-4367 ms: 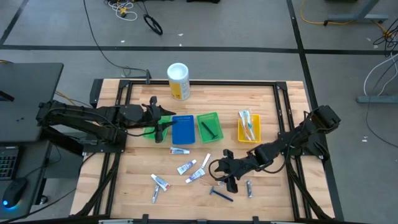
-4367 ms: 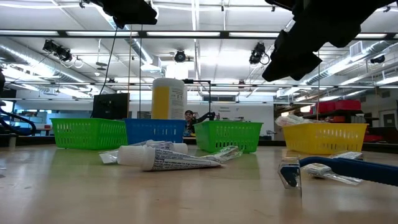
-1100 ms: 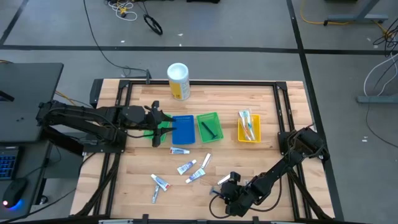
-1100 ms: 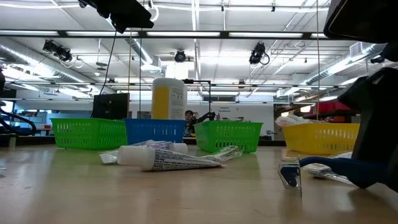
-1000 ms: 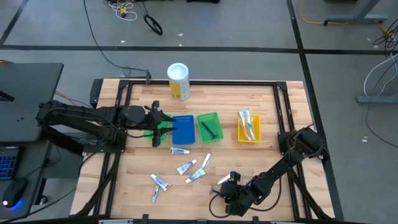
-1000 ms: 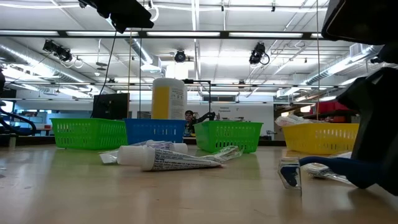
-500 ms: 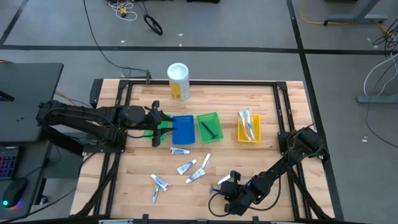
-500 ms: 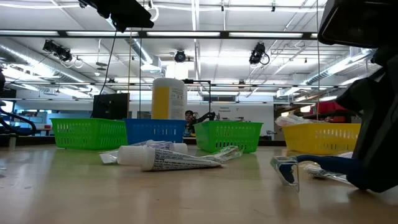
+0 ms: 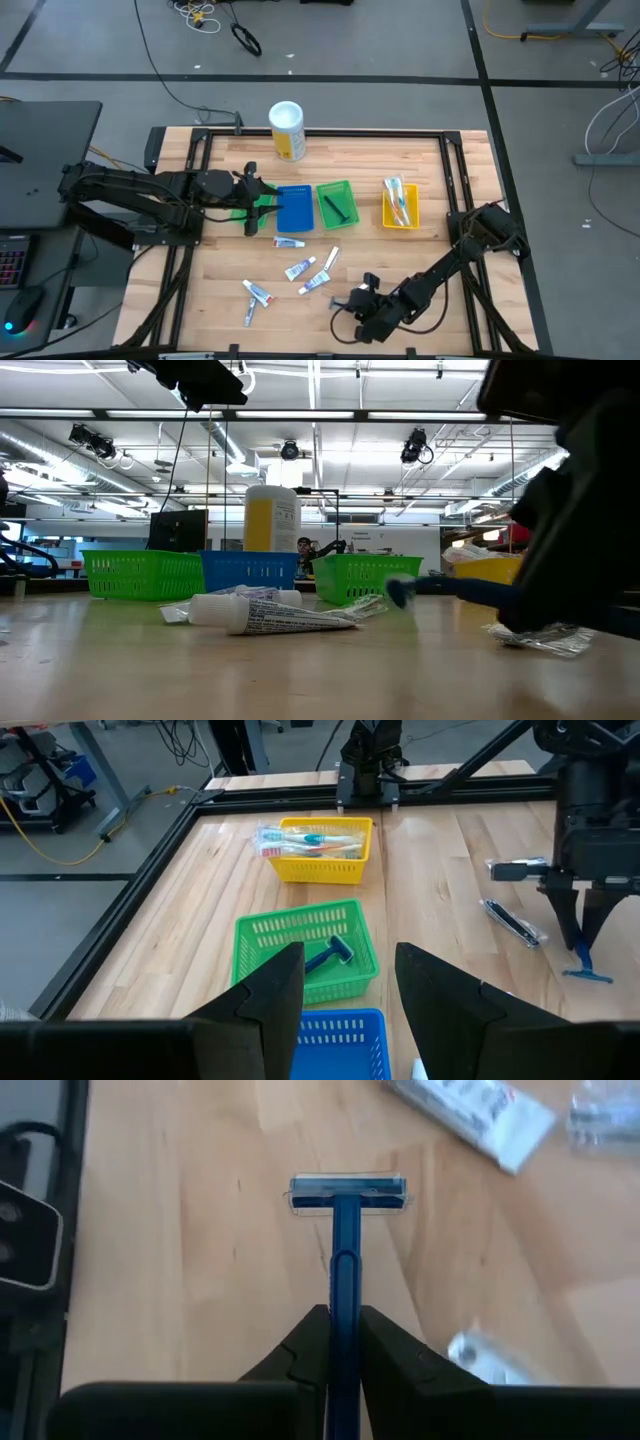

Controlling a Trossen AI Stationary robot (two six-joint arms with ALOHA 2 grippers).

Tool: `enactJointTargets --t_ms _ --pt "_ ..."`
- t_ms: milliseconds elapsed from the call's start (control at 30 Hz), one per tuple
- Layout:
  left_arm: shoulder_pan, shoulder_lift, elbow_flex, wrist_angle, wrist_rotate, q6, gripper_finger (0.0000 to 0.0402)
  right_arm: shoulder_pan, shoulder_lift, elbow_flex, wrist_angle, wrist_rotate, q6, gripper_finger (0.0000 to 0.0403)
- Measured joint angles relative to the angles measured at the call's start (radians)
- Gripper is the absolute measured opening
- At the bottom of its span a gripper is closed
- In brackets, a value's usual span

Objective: Pick & Place Travel size toiletries
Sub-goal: Put the blue razor into the right green bin

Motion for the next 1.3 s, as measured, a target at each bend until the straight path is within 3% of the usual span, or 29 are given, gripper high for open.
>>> enactJointTargets --t_ms 333,1300 --pt "0.0 0.0 0.0 0.0 0.0 0.0 0.0169 -0.036 0.0 0.0 0.036 0.008 -0.07 0.0045" --pt "0.0 0.0 0.0 0.0 0.0 -0.003 0.0169 -0.155 0.0 0.0 0.247 0.347 -0.394 0.0044"
